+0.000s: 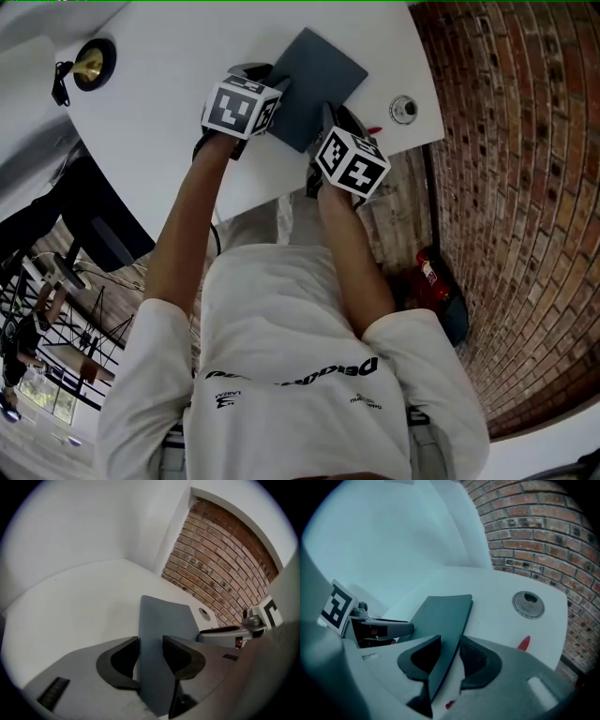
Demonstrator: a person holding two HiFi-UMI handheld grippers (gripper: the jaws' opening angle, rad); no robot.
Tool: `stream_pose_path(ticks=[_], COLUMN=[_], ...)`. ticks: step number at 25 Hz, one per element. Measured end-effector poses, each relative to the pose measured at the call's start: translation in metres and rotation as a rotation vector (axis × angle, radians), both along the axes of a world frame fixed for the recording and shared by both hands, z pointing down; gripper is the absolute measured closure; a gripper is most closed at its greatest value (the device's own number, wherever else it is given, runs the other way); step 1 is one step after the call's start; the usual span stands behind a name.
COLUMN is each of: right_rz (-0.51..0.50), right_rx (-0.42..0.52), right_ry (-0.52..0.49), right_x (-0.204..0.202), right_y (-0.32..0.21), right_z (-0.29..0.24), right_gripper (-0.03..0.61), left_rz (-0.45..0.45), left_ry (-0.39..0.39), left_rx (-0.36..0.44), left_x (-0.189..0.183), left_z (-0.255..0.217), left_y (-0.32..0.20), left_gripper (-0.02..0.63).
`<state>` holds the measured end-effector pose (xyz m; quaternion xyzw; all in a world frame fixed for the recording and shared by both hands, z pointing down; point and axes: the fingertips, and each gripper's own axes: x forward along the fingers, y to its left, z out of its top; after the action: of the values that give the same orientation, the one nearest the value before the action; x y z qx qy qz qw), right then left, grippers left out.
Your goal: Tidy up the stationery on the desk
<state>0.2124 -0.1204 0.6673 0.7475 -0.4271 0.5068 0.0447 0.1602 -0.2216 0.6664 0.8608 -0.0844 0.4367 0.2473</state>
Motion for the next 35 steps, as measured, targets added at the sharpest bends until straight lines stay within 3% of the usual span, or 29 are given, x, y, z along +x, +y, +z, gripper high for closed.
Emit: stream_pose_path(ticks=[14, 35], right_rz=[-0.075, -0.413], right_rx=[-0.008, -0.025], right_ry=[0.014, 0.034], right_x=[-0.007, -0.093], right_y=[-0.009, -0.053], right_z=[-0.001, 0.001], right_gripper=[0.471, 0.472], left_rz=[-0.066, -0.409], left_ry=[-0.029, -0.042], left_rx=[-0.009, -0.044], left_x=[-0.027, -0.143], left_z=[-0.002, -0.001], left_y=[0.007, 0.004], left_gripper=[0.454, 0.454])
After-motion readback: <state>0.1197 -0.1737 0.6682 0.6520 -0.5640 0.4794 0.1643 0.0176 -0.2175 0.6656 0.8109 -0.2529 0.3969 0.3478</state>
